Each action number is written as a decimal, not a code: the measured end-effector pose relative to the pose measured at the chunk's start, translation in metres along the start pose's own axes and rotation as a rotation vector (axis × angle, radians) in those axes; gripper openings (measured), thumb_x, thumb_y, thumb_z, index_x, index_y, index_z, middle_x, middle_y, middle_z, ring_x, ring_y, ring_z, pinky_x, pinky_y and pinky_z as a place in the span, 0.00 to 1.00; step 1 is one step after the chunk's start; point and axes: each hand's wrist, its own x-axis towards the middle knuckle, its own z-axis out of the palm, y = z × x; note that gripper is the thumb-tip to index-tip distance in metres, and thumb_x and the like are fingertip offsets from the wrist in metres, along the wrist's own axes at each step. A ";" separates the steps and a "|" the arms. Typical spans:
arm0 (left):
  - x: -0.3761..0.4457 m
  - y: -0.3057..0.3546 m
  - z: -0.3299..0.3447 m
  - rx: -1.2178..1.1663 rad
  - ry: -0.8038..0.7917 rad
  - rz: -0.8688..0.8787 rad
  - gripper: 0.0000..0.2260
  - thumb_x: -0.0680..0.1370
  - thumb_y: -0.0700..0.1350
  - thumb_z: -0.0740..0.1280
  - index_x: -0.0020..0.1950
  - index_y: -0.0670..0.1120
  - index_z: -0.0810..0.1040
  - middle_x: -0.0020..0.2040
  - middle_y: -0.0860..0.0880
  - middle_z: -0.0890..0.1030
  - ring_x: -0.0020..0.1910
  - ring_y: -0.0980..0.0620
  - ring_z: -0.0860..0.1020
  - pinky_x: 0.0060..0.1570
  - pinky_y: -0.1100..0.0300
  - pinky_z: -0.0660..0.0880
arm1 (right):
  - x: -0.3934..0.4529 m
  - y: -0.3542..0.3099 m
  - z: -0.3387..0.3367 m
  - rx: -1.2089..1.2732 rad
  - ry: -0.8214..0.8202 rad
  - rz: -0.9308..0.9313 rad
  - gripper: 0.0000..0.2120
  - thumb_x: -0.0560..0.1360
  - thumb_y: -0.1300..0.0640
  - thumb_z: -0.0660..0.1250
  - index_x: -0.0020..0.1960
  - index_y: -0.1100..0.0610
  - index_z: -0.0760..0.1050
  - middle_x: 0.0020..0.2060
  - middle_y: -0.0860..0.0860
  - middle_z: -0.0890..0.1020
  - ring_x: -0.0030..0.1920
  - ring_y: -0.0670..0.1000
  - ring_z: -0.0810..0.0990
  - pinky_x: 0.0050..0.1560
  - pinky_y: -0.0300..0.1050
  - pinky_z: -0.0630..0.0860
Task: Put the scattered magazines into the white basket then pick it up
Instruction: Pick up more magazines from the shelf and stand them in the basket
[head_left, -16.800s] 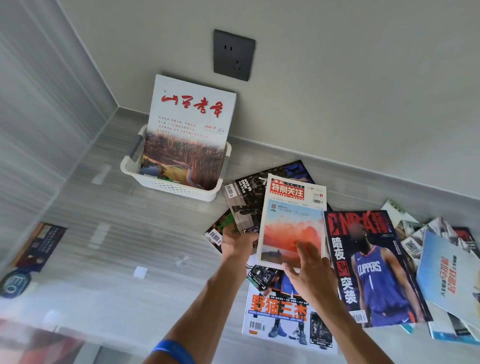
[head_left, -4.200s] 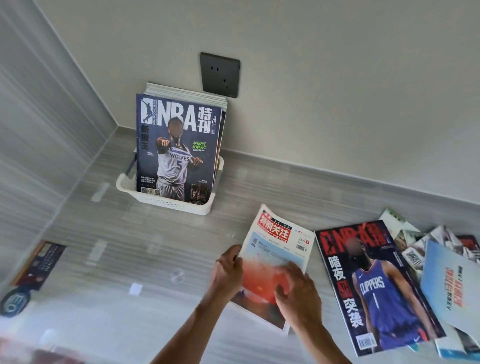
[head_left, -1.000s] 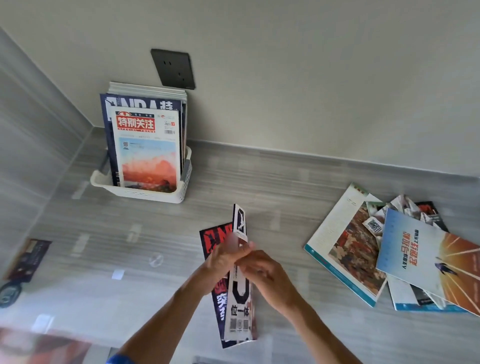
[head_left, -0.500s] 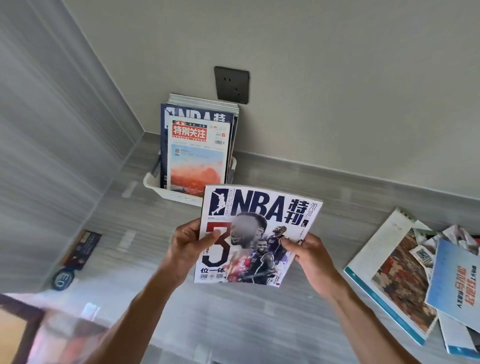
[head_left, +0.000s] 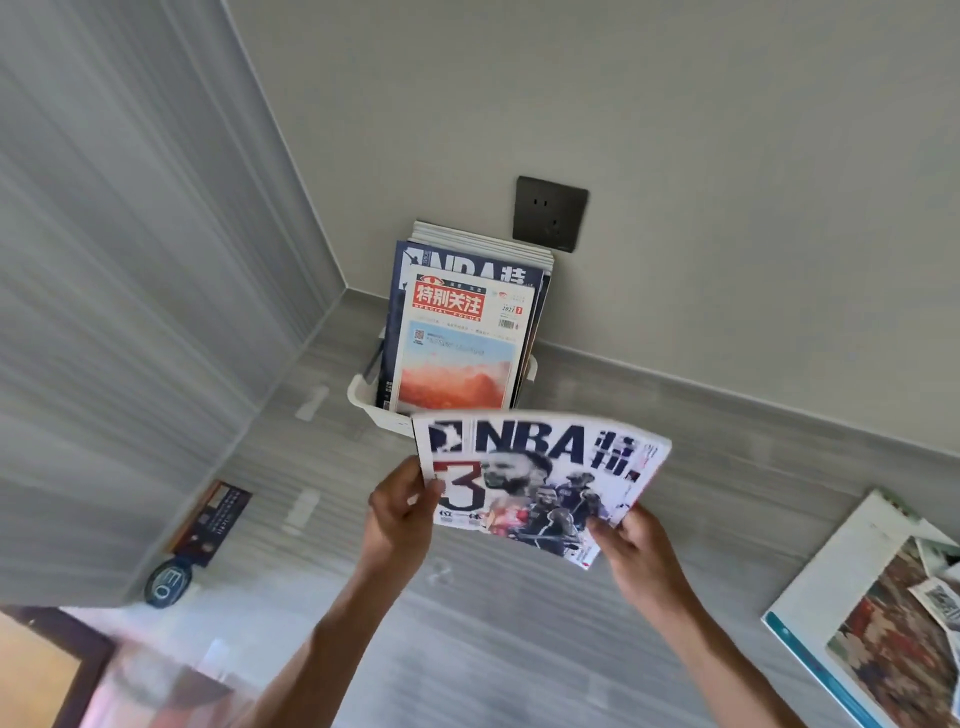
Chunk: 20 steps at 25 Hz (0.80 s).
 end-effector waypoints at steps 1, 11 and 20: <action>0.013 0.011 -0.006 -0.029 0.037 0.016 0.08 0.74 0.38 0.65 0.47 0.49 0.81 0.38 0.51 0.84 0.36 0.56 0.79 0.37 0.59 0.75 | 0.007 -0.016 0.000 0.006 -0.006 -0.044 0.10 0.78 0.67 0.66 0.52 0.52 0.79 0.49 0.50 0.87 0.52 0.56 0.85 0.52 0.50 0.80; 0.197 0.066 -0.072 0.028 0.234 -0.018 0.14 0.79 0.36 0.65 0.39 0.54 0.79 0.41 0.50 0.83 0.39 0.50 0.80 0.48 0.48 0.82 | 0.141 -0.154 0.059 0.120 0.191 -0.217 0.14 0.77 0.68 0.63 0.56 0.53 0.77 0.50 0.48 0.86 0.48 0.53 0.85 0.48 0.55 0.83; 0.214 -0.035 -0.067 0.289 0.148 -0.200 0.11 0.78 0.38 0.66 0.41 0.53 0.78 0.41 0.50 0.83 0.41 0.44 0.83 0.50 0.44 0.81 | 0.168 -0.089 0.096 -0.142 0.324 -0.028 0.11 0.74 0.66 0.65 0.43 0.52 0.79 0.38 0.44 0.83 0.38 0.50 0.83 0.32 0.40 0.76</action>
